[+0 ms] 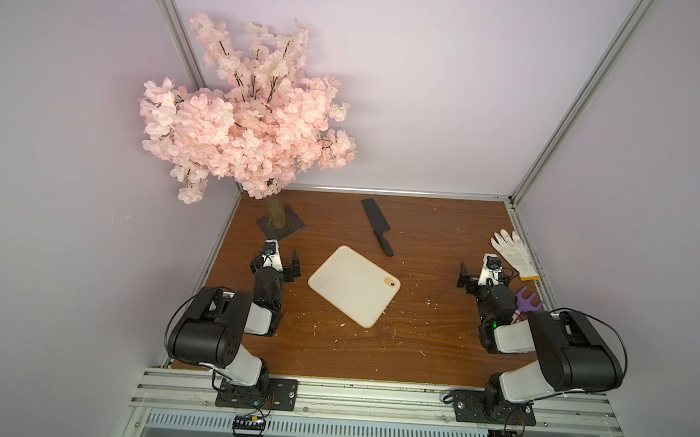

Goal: Align the knife with the edge of the cutting board
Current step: Adjust the work surface at the center of the board.

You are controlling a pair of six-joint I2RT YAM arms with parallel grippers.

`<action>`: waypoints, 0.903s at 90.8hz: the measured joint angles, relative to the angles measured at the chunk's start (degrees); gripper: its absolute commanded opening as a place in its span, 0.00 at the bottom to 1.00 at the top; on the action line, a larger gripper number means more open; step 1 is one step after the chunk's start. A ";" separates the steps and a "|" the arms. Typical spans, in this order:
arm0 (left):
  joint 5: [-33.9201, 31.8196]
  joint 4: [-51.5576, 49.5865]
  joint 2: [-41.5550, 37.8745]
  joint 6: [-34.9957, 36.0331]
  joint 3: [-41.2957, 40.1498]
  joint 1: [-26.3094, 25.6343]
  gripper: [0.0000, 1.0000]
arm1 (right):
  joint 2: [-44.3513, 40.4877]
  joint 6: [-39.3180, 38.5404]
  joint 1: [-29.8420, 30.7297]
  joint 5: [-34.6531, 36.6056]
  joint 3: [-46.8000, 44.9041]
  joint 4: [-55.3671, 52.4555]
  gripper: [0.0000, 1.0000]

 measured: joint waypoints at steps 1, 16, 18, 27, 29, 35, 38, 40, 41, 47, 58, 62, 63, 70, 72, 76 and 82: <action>0.00 0.00 0.00 0.00 0.02 0.00 0.98 | -0.02 0.00 0.09 0.24 0.00 0.00 1.00; -2.34 -3.93 -2.78 -0.07 1.31 -0.15 0.98 | -5.07 0.37 1.07 5.11 0.79 -5.90 1.00; -2.75 -4.98 -3.54 -0.09 1.84 -0.17 0.98 | -6.32 0.48 1.16 5.60 1.31 -7.39 1.00; -5.11 -9.27 -7.21 -0.63 4.83 -0.24 0.98 | -12.31 3.04 1.25 9.31 5.97 -16.11 1.00; -5.86 -10.29 -7.85 -0.94 5.53 -0.26 0.98 | -13.44 3.91 1.25 10.19 7.26 -18.32 0.99; -8.31 -14.82 -9.38 -2.49 8.39 -0.28 0.99 | -16.41 6.45 1.25 11.89 11.45 -25.42 1.00; -9.14 -17.79 -9.81 -3.82 10.43 -0.28 0.99 | -17.40 7.69 1.25 12.61 13.53 -28.83 1.00; -9.57 -19.74 -10.01 -4.35 11.74 -0.28 0.99 | -17.94 8.55 1.22 12.74 14.91 -31.21 1.00; -9.60 -20.57 -10.03 -4.90 12.44 -0.28 0.99 | -18.18 8.98 1.22 12.81 15.52 -32.24 1.00; -9.84 -26.91 -10.19 -7.72 17.22 -0.39 0.99 | -19.10 11.65 1.22 12.76 18.53 -38.29 1.00; -9.84 -40.89 -9.92 -11.91 28.02 -2.54 0.99 | -20.90 15.89 1.22 9.90 22.18 -49.33 0.99; -9.42 -44.96 -9.75 -12.85 31.74 -3.85 0.99 | -22.05 17.22 1.22 8.00 22.99 -52.76 1.00; -9.20 -45.92 -9.73 -13.16 32.52 -4.13 0.99 | -22.45 17.49 1.22 7.50 23.12 -53.57 1.00; -7.54 -52.04 -9.70 -14.73 37.11 -5.64 0.99 | -25.24 19.52 1.22 3.23 23.63 -57.64 1.00; -6.78 -53.72 -9.70 -15.23 38.16 -6.05 0.99 | -26.27 20.17 1.25 1.90 23.74 -58.80 1.00; -5.60 -56.96 -9.70 -16.28 39.74 -6.49 0.99 | -28.06 21.38 1.25 -0.61 24.00 -60.65 1.00; -4.09 -61.09 -9.81 -17.49 40.89 -6.60 0.99 | -30.05 23.28 1.22 -4.37 24.83 -62.99 1.00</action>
